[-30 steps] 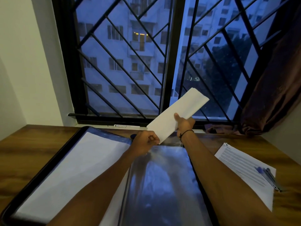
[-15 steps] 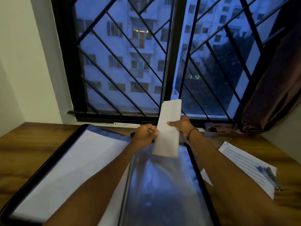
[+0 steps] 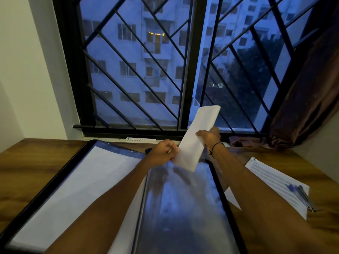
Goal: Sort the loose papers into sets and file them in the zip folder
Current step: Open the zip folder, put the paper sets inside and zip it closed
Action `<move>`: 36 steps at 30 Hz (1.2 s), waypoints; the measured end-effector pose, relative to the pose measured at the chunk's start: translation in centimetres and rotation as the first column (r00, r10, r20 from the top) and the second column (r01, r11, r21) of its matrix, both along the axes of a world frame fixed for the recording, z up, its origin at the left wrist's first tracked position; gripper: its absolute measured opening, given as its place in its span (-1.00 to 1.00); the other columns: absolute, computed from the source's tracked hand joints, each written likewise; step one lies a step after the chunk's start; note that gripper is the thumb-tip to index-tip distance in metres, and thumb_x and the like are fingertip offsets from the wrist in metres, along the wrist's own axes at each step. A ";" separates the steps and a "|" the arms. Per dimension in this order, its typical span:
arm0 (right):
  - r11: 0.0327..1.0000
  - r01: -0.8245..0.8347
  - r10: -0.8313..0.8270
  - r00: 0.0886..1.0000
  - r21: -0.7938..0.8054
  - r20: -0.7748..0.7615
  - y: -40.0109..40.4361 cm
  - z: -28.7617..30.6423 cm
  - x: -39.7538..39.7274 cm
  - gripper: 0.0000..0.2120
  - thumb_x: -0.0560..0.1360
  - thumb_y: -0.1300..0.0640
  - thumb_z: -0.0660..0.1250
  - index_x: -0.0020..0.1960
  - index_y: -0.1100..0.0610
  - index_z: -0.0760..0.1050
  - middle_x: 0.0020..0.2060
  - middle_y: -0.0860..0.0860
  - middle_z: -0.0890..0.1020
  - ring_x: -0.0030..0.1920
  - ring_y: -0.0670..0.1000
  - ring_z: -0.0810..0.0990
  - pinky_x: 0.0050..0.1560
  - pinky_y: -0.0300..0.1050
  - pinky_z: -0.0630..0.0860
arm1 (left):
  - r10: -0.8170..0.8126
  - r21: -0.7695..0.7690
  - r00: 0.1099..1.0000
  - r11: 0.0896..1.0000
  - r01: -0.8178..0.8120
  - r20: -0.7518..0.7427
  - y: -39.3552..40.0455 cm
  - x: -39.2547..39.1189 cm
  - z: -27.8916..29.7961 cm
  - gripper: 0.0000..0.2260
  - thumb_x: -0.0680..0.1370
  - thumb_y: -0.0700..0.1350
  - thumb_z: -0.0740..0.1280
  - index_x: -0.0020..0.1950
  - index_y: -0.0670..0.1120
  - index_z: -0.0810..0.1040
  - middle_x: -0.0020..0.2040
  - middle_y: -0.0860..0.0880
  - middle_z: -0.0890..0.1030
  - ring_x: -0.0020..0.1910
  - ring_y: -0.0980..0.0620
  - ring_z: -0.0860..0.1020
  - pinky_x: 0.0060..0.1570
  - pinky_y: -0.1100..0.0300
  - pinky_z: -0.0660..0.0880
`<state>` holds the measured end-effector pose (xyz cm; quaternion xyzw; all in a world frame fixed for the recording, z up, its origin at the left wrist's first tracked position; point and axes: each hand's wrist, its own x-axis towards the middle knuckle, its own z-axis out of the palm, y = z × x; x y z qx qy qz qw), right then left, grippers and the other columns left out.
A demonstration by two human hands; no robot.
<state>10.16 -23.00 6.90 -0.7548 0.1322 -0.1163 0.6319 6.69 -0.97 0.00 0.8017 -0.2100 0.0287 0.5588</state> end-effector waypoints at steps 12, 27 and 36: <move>0.960 0.240 -0.257 0.960 0.143 0.113 -1.6 0.2 -0.2 -0.44 0.47 0.25 0.48 0.37 0.24 0.32 0.24 0.21 0.56 0.00 0.15 0.54 0.13 0.20 0.61 | -0.200 0.250 0.970 0.940 0.230 -0.138 0.2 0.1 1.4 -0.77 0.51 0.02 0.53 0.02 -0.13 0.75 -0.12 0.02 0.76 -0.02 0.08 0.71 0.13 0.20 0.57; 0.898 0.183 -0.295 0.925 0.399 0.240 0.4 0.6 0.5 -0.38 0.52 0.26 0.47 0.47 0.19 0.25 0.27 0.14 0.55 0.08 0.06 0.56 0.12 -0.10 0.51 | -0.225 0.395 0.955 0.873 0.286 -0.193 -1.4 0.3 1.9 -0.79 0.45 -0.04 0.60 0.04 -0.06 0.74 -0.01 0.08 0.75 0.01 0.21 0.68 0.00 0.35 0.57; 0.984 0.056 -0.076 0.991 0.170 0.111 0.3 -1.6 2.5 -0.41 0.45 0.25 0.55 0.38 0.29 0.36 0.26 0.18 0.59 0.14 0.16 0.59 0.07 0.01 0.57 | -0.169 0.344 0.976 0.916 0.208 -0.139 -0.9 -0.1 2.0 -0.92 0.46 -0.12 0.58 -0.09 -0.06 0.73 -0.14 -0.04 0.76 -0.14 0.02 0.73 -0.15 0.20 0.63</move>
